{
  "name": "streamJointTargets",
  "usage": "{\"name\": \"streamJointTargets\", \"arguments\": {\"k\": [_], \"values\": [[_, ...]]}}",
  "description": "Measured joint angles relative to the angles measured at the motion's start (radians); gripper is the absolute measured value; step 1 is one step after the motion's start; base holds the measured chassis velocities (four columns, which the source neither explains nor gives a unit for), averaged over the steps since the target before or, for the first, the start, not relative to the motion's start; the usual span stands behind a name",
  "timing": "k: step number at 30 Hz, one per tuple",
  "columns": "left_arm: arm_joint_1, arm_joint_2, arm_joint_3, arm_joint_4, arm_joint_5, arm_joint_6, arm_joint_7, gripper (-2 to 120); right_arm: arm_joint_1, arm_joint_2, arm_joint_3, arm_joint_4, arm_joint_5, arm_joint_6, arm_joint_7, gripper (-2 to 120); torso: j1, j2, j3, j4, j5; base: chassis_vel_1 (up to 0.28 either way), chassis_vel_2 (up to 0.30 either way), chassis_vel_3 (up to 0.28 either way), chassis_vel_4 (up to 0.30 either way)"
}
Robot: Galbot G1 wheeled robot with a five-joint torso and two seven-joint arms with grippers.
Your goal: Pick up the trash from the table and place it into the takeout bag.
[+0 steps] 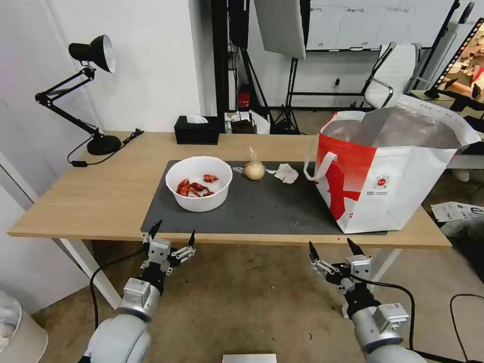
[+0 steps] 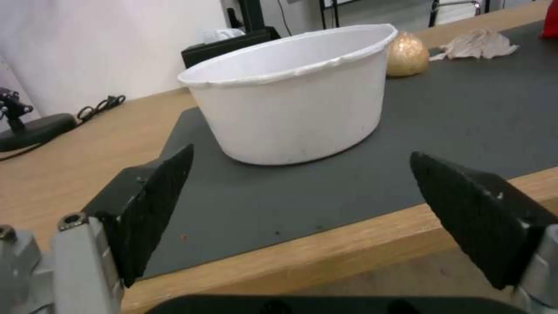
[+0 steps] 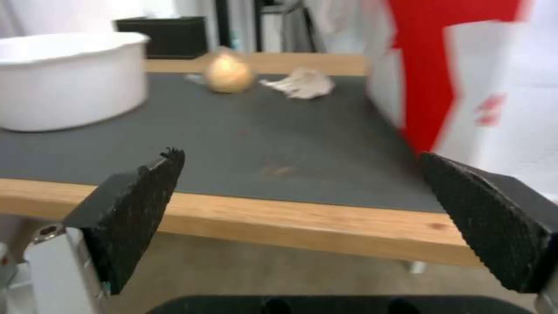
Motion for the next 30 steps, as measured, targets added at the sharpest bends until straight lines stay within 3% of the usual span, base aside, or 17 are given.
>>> {"name": "streamJointTargets", "arguments": {"k": [9, 14, 16, 19, 23, 27, 30], "values": [[-0.002, 0.004, -0.003, -0.007, 0.000, 0.002, 0.000, 100, 0.297, -0.151, -0.109, -0.054, 0.183, -0.047, -0.027, 100, 0.000, 0.000, 0.000, 0.0005, -0.0001, 0.000, 0.000, 0.000, 0.000], [-0.002, 0.005, -0.012, -0.009, -0.001, 0.004, 0.000, 100, 0.525, -0.211, -0.241, -0.133, 0.310, -0.087, -0.008, 100, 0.000, 0.000, 0.000, 0.0001, -0.0001, 0.000, 0.000, 0.000, 0.000], [-0.001, 0.005, -0.012, -0.009, -0.002, 0.005, 0.000, 100, 0.559, -0.210, -0.262, -0.143, 0.321, -0.097, 0.006, 100, 0.000, 0.000, 0.000, 0.0002, 0.0000, 0.000, 0.000, 0.000, 0.000], [0.001, 0.008, -0.015, -0.011, -0.001, 0.006, 0.000, 100, 0.735, -0.173, -0.389, -0.202, 0.367, -0.159, 0.120, 100, 0.000, 0.000, 0.000, 0.0003, -0.0003, 0.000, 0.000, 0.000, 0.000], [0.005, 0.009, -0.027, -0.015, -0.002, 0.006, 0.000, 100, 0.843, -0.129, -0.473, -0.259, 0.408, -0.192, 0.212, 100, 0.000, 0.000, 0.000, 0.0002, -0.0001, 0.000, 0.000, 0.000, 0.000], [0.010, 0.009, -0.036, -0.018, -0.003, 0.006, 0.000, 100, 0.912, -0.098, -0.512, -0.304, 0.434, -0.209, 0.263, 100, 0.000, 0.000, 0.000, 0.0002, -0.0003, 0.000, 0.000, 0.000, 0.000], [0.017, 0.007, -0.041, -0.021, -0.003, 0.006, 0.000, 100, 0.997, -0.051, -0.552, -0.362, 0.471, -0.235, 0.358, 100, 0.000, 0.000, 0.000, 0.0002, -0.0003, 0.000, 0.000, 0.000, 0.000]]}}
